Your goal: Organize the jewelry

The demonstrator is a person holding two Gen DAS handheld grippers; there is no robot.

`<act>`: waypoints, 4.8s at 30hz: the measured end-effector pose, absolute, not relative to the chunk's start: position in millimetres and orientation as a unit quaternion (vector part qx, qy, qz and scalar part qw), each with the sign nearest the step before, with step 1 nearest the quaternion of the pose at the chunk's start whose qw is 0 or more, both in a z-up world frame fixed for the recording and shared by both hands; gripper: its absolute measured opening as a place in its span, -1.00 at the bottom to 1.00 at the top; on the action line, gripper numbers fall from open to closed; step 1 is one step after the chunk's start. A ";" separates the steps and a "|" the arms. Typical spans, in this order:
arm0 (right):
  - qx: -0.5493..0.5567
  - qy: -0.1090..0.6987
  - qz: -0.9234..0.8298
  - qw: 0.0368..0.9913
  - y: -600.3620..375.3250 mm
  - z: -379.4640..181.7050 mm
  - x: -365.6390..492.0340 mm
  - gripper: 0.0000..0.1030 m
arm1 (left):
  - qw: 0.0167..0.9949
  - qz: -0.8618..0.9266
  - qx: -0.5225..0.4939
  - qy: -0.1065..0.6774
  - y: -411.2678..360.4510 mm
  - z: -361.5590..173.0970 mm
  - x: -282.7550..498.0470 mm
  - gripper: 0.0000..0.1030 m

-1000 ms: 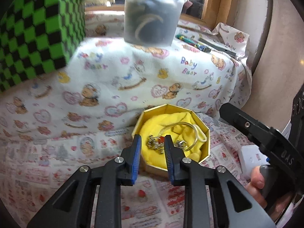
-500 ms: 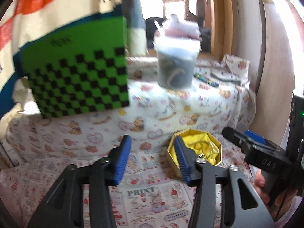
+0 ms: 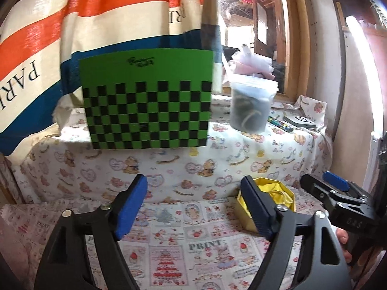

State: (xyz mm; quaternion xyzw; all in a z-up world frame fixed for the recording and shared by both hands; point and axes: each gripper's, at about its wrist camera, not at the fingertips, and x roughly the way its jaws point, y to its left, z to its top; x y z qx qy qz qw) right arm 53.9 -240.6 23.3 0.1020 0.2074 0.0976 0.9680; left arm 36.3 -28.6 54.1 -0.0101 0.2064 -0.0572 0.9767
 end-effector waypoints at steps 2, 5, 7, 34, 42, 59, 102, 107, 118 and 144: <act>0.093 0.204 0.098 0.970 -236.9 23.3 52.1 0.96 | 0.977 -0.058 -0.012 0.205 -24.5 51.8 36.2 0.58; 0.091 0.204 0.100 0.970 -234.5 21.6 51.2 0.96 | 0.978 -0.063 -0.018 0.198 -17.6 47.4 33.7 0.83; 0.093 0.204 0.104 0.969 -234.5 20.4 51.3 0.96 | 0.978 -0.068 -0.029 0.193 -11.7 43.6 32.4 0.89; 0.021 0.181 0.064 0.981 -216.2 0.6 51.7 0.96 | 0.982 -0.036 -0.012 0.185 1.3 -6.3 28.6 0.94; -0.001 0.167 0.053 0.985 -209.3 1.7 45.5 0.97 | 0.989 -0.010 0.010 0.145 -5.9 -0.5 17.2 0.98; -0.012 0.154 0.056 0.986 -204.3 4.1 39.9 0.97 | 0.990 0.004 0.017 0.143 -8.4 0.0 16.3 0.98; -0.013 0.154 0.056 0.986 -203.6 3.9 40.3 1.00 | 0.990 0.023 0.022 0.141 -8.0 0.7 15.3 0.99; -0.013 0.154 0.056 0.986 -203.3 3.9 40.5 1.00 | 0.989 0.026 0.020 0.142 -7.0 0.2 14.9 0.99; -0.014 0.155 0.055 0.986 -203.3 3.7 40.7 1.00 | 0.989 0.028 0.019 0.143 -7.0 0.2 14.8 0.99; -0.015 0.156 0.056 0.986 -203.4 2.6 41.3 1.00 | 0.989 0.028 0.019 0.143 -7.1 0.1 15.2 0.99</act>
